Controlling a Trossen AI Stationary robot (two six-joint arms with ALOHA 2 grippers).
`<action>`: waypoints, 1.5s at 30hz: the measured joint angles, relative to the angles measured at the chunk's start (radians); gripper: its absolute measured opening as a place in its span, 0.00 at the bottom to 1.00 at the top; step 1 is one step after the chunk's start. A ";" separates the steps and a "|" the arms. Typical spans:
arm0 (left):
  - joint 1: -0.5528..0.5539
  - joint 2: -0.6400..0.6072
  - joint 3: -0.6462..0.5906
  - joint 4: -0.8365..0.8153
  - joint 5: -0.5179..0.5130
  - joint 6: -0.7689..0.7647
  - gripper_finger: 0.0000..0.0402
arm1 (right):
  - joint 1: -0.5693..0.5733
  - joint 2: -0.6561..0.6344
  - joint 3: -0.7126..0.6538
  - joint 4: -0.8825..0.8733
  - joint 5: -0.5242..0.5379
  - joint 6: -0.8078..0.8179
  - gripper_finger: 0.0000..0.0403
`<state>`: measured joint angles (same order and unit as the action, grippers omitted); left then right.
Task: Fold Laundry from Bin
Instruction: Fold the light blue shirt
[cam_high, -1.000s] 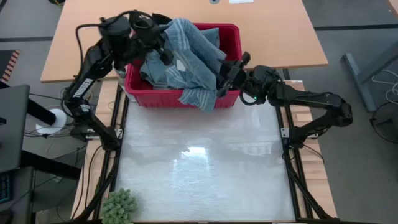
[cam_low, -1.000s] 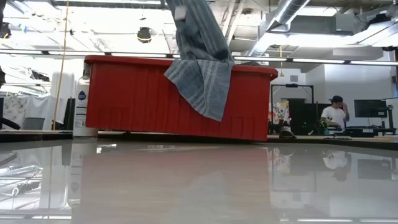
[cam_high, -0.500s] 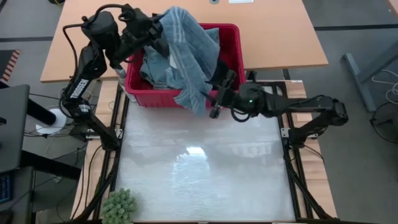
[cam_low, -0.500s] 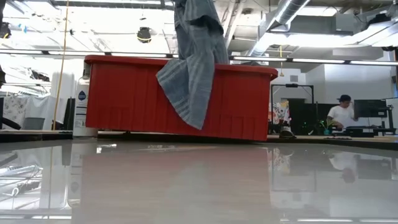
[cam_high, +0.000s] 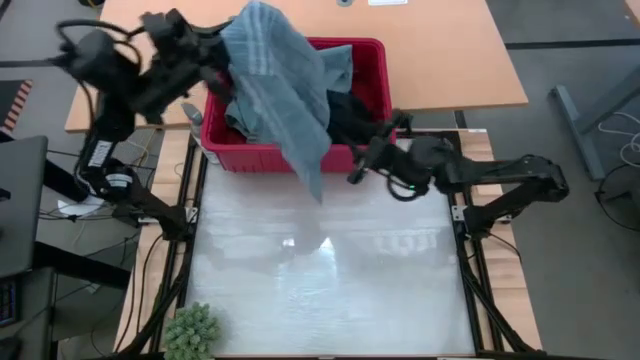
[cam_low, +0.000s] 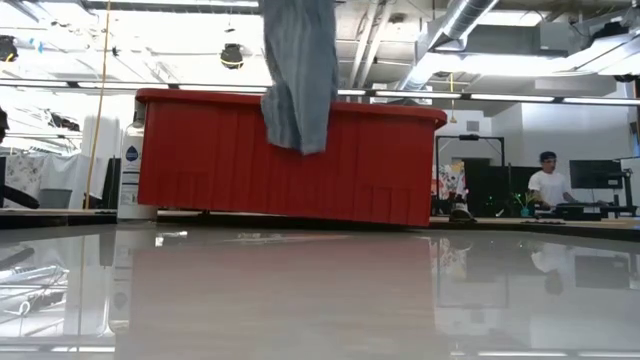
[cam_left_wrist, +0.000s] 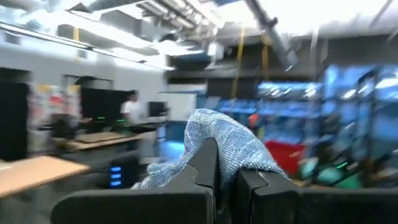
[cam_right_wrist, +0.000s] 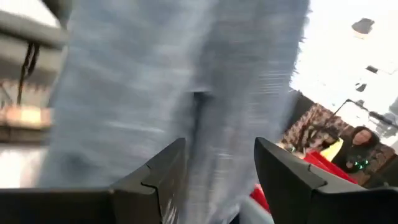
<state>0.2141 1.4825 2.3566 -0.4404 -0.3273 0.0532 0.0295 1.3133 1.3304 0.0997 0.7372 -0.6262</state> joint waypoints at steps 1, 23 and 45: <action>-0.014 -0.009 0.000 0.002 0.025 -0.036 0.00 | 0.005 -0.018 0.000 0.000 0.004 0.001 0.53; -0.274 -0.047 0.000 -0.385 0.695 -0.632 0.00 | 0.070 -0.014 0.000 -0.097 -0.381 0.051 0.53; -0.840 0.124 -0.004 -1.036 0.295 -1.166 0.00 | -0.027 0.202 0.000 -0.120 -0.840 0.218 0.53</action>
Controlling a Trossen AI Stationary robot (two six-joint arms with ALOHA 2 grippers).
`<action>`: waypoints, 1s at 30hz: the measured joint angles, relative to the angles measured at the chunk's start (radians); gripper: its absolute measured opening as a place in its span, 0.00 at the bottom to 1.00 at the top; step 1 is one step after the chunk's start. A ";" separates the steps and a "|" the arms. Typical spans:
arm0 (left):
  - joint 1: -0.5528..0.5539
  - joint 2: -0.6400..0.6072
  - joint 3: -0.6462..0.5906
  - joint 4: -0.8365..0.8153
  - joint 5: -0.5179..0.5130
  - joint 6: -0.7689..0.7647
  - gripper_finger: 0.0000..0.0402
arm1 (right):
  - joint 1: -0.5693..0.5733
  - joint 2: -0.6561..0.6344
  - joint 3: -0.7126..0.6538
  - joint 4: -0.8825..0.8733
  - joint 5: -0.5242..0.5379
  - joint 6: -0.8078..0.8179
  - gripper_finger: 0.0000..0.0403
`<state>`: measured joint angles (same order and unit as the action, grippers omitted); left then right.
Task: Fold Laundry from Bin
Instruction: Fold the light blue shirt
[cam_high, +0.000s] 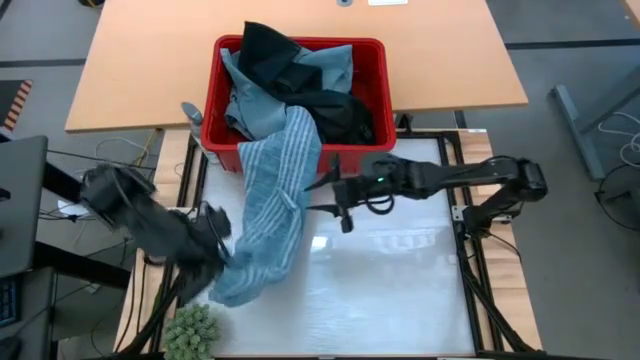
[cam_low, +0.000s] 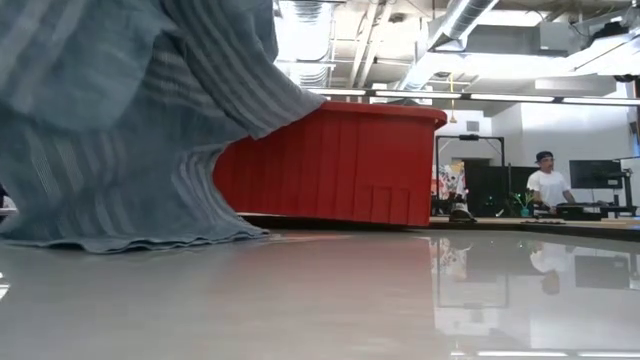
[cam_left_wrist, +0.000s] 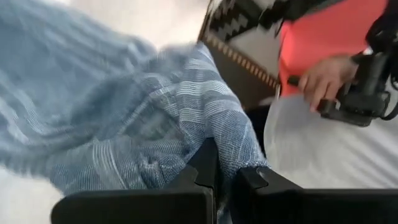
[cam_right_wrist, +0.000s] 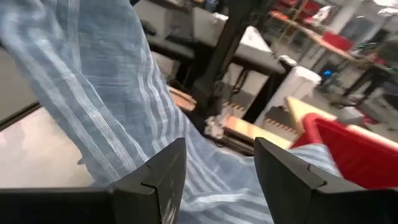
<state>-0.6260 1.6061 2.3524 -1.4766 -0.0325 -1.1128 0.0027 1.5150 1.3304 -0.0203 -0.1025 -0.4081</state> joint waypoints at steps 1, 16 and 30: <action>-0.014 0.015 0.000 -0.002 0.012 -0.022 0.00 | 0.000 0.019 0.000 0.013 -0.008 0.000 0.53; -0.162 0.111 0.000 -0.003 -0.167 -0.287 0.00 | 0.010 0.109 0.000 0.094 0.096 0.002 0.53; -0.154 0.116 0.000 0.008 -0.312 -0.288 0.00 | -0.071 0.302 0.046 0.135 0.237 0.075 0.53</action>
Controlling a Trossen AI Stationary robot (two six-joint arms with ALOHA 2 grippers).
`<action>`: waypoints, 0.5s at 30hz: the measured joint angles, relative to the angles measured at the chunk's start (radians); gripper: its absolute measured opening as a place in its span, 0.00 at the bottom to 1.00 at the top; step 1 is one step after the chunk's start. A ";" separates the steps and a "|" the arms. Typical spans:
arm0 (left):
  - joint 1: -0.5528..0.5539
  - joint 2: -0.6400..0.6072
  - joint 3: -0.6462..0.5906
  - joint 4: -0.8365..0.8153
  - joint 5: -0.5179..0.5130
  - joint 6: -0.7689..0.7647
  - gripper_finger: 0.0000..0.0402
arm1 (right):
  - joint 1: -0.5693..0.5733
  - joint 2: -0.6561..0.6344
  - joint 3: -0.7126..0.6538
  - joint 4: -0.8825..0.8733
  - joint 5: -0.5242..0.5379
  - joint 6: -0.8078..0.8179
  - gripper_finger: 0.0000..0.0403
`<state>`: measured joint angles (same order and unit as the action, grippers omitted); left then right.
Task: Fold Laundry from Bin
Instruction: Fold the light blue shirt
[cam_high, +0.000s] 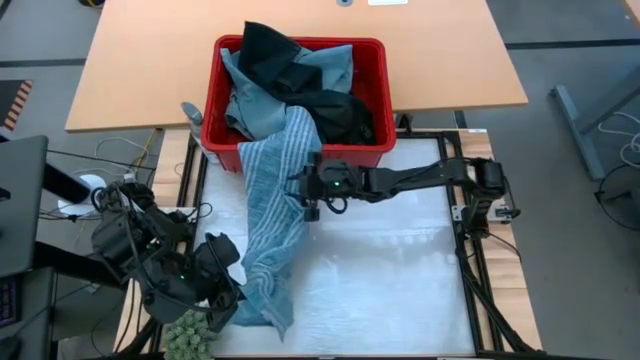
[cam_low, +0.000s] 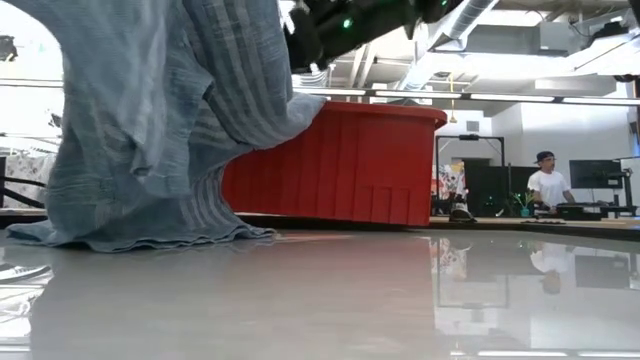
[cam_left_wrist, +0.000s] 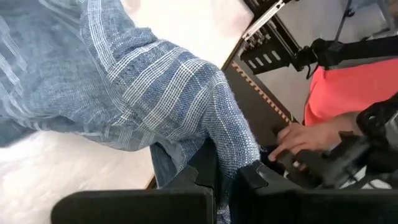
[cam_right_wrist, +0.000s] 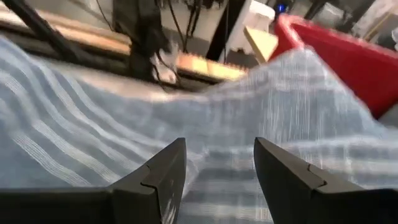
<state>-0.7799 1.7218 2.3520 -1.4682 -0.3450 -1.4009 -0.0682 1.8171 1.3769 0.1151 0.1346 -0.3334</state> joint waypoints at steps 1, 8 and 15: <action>0.000 0.000 0.000 0.001 -0.001 -0.005 0.00 | -0.001 0.015 0.010 -0.001 0.004 -0.033 0.53; 0.000 0.003 0.000 0.001 -0.043 -0.040 0.00 | 0.021 0.037 0.051 -0.043 0.075 -0.138 0.53; 0.000 0.018 0.000 0.002 -0.035 0.008 0.00 | 0.052 0.029 0.071 -0.091 0.079 -0.003 0.53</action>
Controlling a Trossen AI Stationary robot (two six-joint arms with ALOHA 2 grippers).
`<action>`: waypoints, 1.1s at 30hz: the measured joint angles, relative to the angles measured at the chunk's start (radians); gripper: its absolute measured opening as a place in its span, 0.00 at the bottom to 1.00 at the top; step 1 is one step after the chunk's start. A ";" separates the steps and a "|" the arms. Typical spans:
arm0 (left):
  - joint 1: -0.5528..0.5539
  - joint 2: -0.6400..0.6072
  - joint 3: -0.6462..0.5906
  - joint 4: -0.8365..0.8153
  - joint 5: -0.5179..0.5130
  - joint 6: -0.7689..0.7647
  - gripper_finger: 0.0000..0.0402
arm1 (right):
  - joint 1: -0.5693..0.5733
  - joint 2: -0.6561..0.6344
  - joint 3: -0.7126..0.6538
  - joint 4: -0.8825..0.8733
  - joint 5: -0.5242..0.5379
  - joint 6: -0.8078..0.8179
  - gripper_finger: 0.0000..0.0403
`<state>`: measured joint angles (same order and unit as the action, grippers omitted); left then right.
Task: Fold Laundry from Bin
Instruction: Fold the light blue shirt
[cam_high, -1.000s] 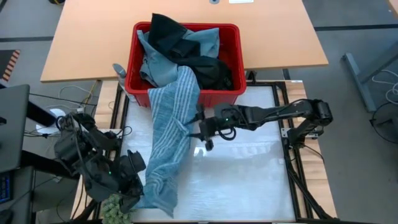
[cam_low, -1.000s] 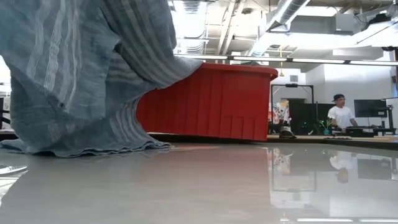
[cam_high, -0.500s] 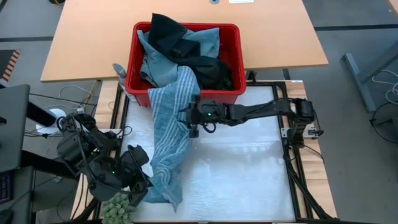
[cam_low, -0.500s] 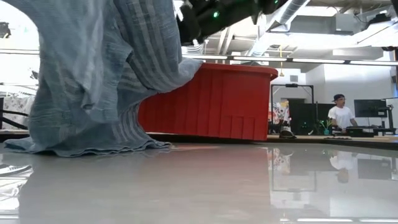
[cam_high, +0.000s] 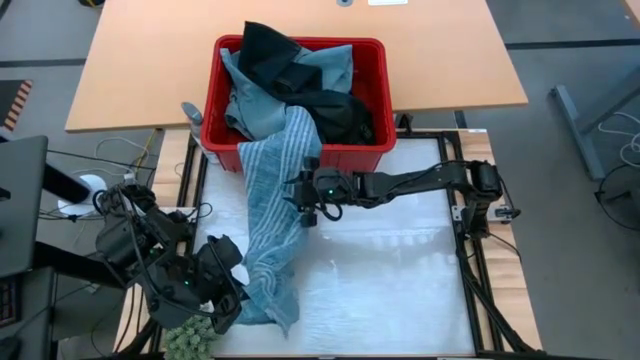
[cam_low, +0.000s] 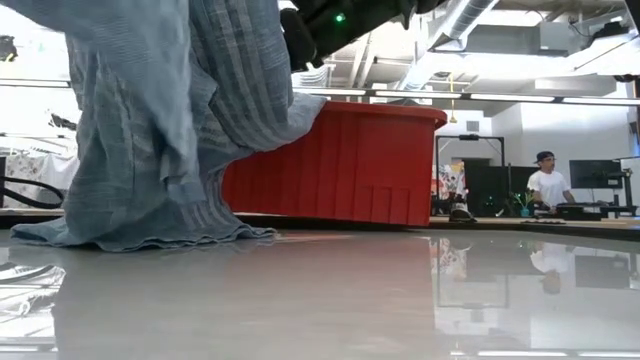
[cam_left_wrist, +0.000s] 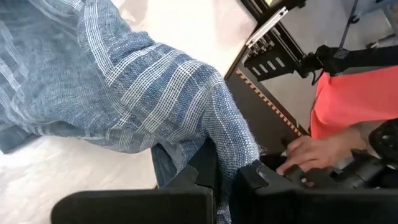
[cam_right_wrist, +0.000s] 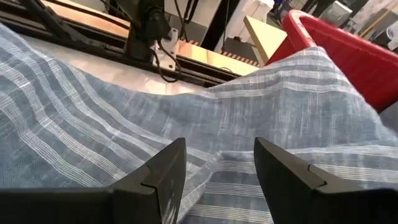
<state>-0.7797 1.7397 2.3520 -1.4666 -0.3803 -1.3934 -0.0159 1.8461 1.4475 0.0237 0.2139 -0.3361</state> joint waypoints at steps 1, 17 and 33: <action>0.000 0.000 0.000 0.001 -0.001 -0.001 0.00 | 0.003 0.006 0.000 -0.005 0.003 0.015 0.53; 0.001 0.002 0.000 -0.001 0.002 0.000 0.00 | 0.003 0.093 -0.001 -0.149 0.177 0.093 0.32; 0.050 0.002 0.000 0.004 -0.011 0.235 0.00 | 0.046 -0.314 0.206 -0.406 0.443 -0.068 0.05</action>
<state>-0.7296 1.7416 2.3520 -1.4626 -0.3912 -1.1587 0.0297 1.5323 1.6533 -0.3823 0.6568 -0.4042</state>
